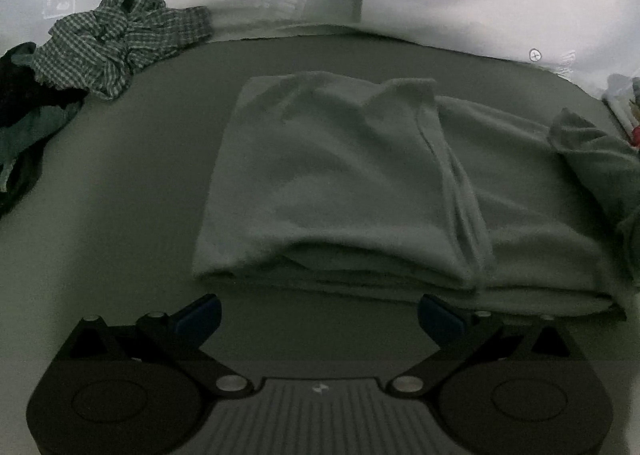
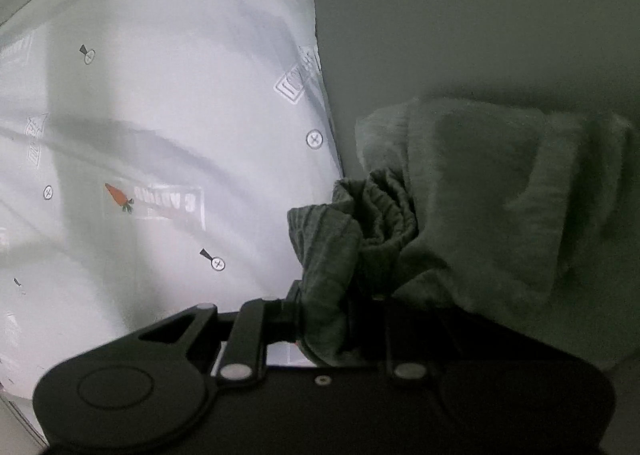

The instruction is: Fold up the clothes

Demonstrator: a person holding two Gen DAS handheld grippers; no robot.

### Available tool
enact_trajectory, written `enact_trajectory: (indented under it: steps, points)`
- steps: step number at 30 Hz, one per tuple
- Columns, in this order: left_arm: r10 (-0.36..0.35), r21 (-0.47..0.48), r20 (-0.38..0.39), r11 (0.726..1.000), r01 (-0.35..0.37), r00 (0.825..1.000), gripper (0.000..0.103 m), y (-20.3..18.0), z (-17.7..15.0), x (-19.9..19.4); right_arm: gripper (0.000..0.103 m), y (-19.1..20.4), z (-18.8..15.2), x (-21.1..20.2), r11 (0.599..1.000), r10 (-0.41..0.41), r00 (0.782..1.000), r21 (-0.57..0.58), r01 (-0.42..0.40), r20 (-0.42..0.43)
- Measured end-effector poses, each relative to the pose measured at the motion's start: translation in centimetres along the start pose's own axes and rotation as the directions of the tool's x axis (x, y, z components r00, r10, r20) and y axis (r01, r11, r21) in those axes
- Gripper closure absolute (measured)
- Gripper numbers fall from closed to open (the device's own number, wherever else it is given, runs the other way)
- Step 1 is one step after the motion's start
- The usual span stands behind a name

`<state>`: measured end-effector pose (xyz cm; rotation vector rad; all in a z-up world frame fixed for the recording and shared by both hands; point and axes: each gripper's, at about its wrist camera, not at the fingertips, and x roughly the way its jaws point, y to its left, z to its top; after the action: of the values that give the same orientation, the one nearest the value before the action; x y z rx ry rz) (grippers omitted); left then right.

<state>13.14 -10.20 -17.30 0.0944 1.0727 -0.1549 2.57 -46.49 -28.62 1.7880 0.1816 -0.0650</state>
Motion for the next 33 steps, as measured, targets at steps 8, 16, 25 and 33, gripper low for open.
enact_trajectory:
  steps: [8,16,25,33]
  points:
    - [-0.040,0.028,0.025,0.999,0.039,0.999,0.000,3.0,2.7,1.3,0.082,-0.5,-4.2,1.3,1.000,0.002,1.000,0.006,-0.002,0.021]
    - [-0.055,-0.003,0.014,0.998,0.055,0.998,0.000,3.7,4.3,4.1,0.082,0.5,-6.6,4.5,0.994,-0.052,0.998,-0.097,0.050,-0.021]
    - [-0.030,-0.031,-0.072,0.999,0.028,0.997,0.000,4.0,2.7,7.3,0.058,1.1,-9.0,8.0,0.857,-0.385,0.915,-0.415,0.305,-0.121]
    - [-0.020,-0.013,-0.075,1.000,0.019,0.997,0.000,4.0,2.4,7.6,0.051,6.6,-10.1,7.7,0.771,-0.279,0.934,-0.631,0.079,-0.223]
